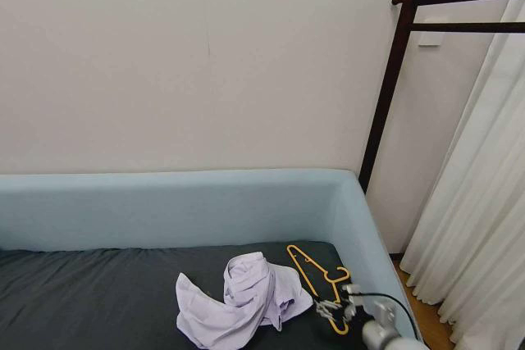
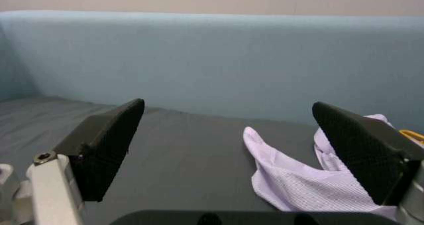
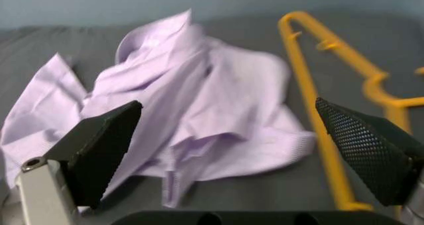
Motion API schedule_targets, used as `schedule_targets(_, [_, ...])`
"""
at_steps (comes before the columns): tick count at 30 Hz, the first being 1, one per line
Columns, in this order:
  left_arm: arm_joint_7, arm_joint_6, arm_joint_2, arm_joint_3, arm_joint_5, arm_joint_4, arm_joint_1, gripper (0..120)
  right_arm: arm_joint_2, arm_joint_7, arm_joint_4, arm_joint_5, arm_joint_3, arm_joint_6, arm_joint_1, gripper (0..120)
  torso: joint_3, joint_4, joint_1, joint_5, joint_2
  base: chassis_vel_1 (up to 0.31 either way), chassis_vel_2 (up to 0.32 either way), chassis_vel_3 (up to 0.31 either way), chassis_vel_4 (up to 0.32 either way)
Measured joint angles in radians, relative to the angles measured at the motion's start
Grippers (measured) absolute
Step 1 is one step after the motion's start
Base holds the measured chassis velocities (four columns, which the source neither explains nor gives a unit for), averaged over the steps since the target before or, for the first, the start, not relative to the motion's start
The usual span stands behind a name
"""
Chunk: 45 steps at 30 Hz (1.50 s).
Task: Pick up the clothes from the sofa and hang them on the clothes hanger.
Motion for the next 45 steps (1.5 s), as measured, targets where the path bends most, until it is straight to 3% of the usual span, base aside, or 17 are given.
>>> schedule_targets(1, [0.0, 0.0, 0.0, 0.0, 0.0, 0.0, 0.0, 100, 0.0, 0.0, 0.0, 0.0, 0.0, 0.0, 0.0, 100, 0.0, 0.0, 0.0, 0.0, 0.0, 0.0, 0.0, 0.0, 0.0])
schedule_targets(5, [-0.004, 0.0, -0.032, -0.007, 0.011, -0.003, 0.025, 100, 0.129, 0.006, -0.207, 0.025, -0.141, -0.013, 0.204, 100, 0.0, 0.0005, 0.0, -0.0004, 0.0, 0.0, 0.0, 0.0, 0.0])
schedule_targets(12, [-0.012, -0.014, -0.068, -0.016, 0.021, 0.003, 0.032, 100, 0.202, -0.051, -0.372, -0.096, -0.217, 0.022, 0.259, 100, 0.0, -0.0003, 0.0, -0.0007, 0.0, 0.0, 0.0, 0.0, 0.0])
schedule_targets(26, [-0.012, -0.015, -0.088, -0.028, 0.009, -0.019, 0.023, 100, 0.295, -0.013, -0.393, -0.087, -0.225, 0.054, 0.222, 100, 0.0, 0.0003, 0.0, -0.0008, 0.0, 0.0, 0.0, 0.0, 0.0])
schedule_targets(42, [-0.012, -0.024, -0.089, -0.034, -0.017, 0.001, -0.006, 100, 0.311, -0.002, -0.438, -0.129, -0.219, 0.058, 0.225, 47, 0.0, 0.0, 0.0, -0.0007, 0.0, 0.0, 0.0, 0.0, 0.0])
schedule_targets(45, [-0.014, -0.021, -0.089, -0.047, -0.028, -0.001, -0.012, 100, 0.31, -0.01, -0.44, -0.129, -0.221, 0.061, 0.223, 32, 0.0, 0.0, 0.0, -0.0006, 0.0, 0.0, 0.0, 0.0, 0.0])
